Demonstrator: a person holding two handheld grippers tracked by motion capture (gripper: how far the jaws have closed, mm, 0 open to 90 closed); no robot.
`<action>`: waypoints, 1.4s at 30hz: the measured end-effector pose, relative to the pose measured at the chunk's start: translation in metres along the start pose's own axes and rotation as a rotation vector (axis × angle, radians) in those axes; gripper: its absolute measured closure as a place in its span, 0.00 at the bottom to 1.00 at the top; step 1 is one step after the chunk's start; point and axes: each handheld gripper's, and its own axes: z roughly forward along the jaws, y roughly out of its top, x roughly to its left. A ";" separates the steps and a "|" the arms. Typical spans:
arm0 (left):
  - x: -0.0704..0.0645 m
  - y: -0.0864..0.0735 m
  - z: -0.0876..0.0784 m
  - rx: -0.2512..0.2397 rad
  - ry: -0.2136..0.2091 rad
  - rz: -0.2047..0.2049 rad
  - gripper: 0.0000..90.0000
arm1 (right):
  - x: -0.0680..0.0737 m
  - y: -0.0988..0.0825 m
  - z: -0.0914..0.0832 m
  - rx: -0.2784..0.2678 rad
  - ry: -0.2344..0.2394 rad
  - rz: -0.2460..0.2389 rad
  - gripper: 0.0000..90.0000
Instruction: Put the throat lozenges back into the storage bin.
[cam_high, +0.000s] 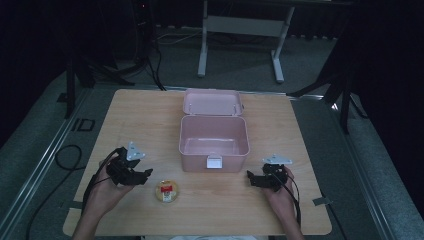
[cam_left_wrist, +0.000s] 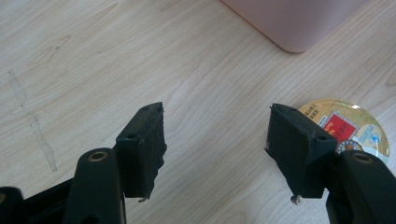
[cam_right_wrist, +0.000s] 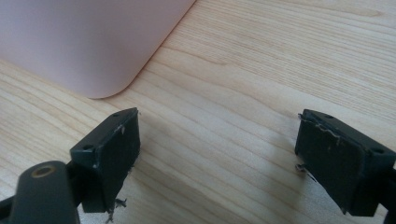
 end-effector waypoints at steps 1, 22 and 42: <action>-0.001 0.001 0.000 0.002 0.000 0.003 0.41 | 0.000 0.000 0.000 0.000 0.000 0.000 0.15; -0.013 0.010 0.008 0.094 -0.057 0.055 0.20 | 0.000 0.000 0.000 0.000 0.000 0.000 0.15; -0.026 0.018 0.014 0.165 -0.111 0.152 0.19 | 0.000 0.001 0.001 -0.001 0.001 -0.001 0.15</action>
